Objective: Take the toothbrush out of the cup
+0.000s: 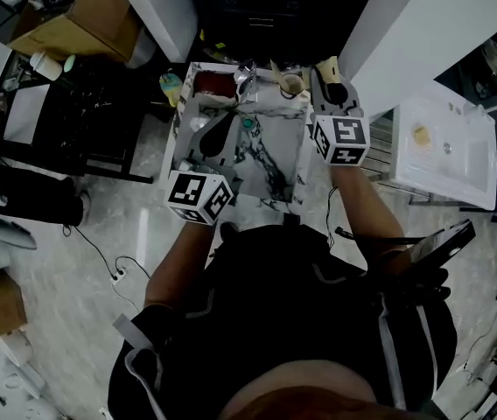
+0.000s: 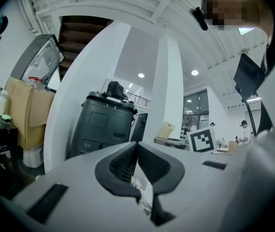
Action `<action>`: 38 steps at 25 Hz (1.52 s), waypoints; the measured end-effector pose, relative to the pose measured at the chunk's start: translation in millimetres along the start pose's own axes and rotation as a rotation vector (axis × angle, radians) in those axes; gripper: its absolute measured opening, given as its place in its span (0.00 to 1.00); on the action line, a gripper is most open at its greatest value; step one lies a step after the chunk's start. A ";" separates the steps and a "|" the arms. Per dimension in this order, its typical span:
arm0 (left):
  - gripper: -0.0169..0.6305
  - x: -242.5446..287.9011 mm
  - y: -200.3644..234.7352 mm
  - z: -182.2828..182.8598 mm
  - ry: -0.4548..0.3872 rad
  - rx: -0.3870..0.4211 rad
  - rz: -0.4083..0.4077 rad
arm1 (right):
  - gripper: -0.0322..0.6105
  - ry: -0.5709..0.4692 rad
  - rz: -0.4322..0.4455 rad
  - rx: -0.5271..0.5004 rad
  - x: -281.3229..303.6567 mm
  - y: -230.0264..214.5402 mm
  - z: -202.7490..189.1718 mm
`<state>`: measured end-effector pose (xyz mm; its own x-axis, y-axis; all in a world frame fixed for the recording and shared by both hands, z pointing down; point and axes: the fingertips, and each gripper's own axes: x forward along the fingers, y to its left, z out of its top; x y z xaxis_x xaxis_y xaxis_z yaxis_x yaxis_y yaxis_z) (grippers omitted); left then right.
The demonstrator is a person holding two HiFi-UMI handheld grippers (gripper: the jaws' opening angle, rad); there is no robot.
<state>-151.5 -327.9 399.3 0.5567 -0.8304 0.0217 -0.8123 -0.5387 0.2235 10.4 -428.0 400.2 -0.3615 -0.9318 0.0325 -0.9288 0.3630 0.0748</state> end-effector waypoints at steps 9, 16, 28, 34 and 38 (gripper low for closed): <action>0.04 -7.6 -20.1 14.5 -0.026 0.047 -0.119 | 0.13 -0.049 -0.033 0.036 -55.0 15.5 36.8; 0.04 -11.1 -18.6 15.3 -0.022 0.044 -0.102 | 0.13 -0.056 -0.050 0.022 -80.5 24.9 40.9; 0.04 29.6 -14.6 2.3 -0.002 0.001 -0.066 | 0.13 -0.077 -0.079 -0.003 -97.2 9.2 45.8; 0.09 71.3 -12.8 -24.1 0.062 0.007 -0.037 | 0.13 -0.065 -0.085 0.019 -97.9 -14.9 37.6; 0.17 99.4 -6.5 -51.1 0.116 -0.025 -0.010 | 0.13 -0.055 -0.079 0.030 -95.1 -31.2 30.5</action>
<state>-82.0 -399.6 449.8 0.5820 -0.8025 0.1316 -0.8030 -0.5417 0.2484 71.3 -350.8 364.5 -0.2900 -0.9566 -0.0270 -0.9564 0.2887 0.0446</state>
